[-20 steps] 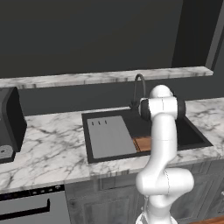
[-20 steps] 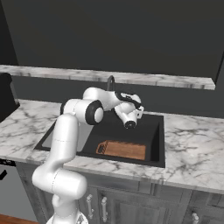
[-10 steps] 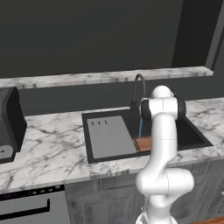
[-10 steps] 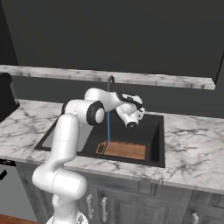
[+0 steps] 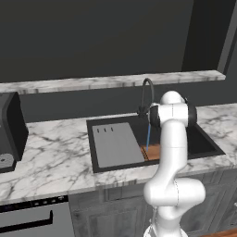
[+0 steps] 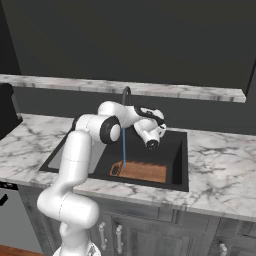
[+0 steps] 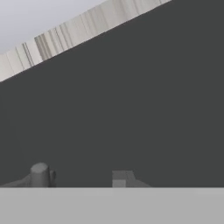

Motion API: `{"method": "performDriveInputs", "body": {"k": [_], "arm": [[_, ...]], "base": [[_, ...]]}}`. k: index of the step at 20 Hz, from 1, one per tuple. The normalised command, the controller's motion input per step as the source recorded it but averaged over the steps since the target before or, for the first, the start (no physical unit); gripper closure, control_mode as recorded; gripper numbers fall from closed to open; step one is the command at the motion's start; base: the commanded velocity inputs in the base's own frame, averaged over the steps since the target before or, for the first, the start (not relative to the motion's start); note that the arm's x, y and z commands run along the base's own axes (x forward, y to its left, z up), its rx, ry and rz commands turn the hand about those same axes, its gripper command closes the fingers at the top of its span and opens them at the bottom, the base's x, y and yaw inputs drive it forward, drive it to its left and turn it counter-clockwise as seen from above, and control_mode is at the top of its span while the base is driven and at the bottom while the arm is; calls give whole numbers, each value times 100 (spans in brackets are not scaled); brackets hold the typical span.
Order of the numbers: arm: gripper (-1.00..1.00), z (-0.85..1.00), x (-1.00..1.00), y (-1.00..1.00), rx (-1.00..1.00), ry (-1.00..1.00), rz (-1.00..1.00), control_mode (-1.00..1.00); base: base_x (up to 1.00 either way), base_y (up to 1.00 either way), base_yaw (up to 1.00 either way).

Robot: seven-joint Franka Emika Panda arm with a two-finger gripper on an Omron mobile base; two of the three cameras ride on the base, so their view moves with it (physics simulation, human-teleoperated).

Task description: Turn on the sink faucet with hot water and rinse the cutting board for ten seconds, then turn off the faucet. Push the cutting board to reach the water if necessary.

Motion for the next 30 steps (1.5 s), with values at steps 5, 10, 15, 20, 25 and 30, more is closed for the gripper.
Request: {"method": "performDriveInputs", "body": {"k": [5, 10, 15, 20, 25, 30], "arm": [[100, 0, -3, -42, 6, 0, 0, -100], [100, 0, 0, -7, 1, 0, 0, -100], [100, 0, 0, 0, 0, 0, 0, -100], [100, 0, 0, 0, 0, 0, 0, -100], [100, 0, 0, 0, 0, 0, 0, -100], [100, 0, 0, 0, 0, 0, 0, -100]], "base": [[0, 0, 0], [0, 0, 0], [0, 0, 0], [0, 0, 0], [0, 0, 0], [0, 0, 0]]}}
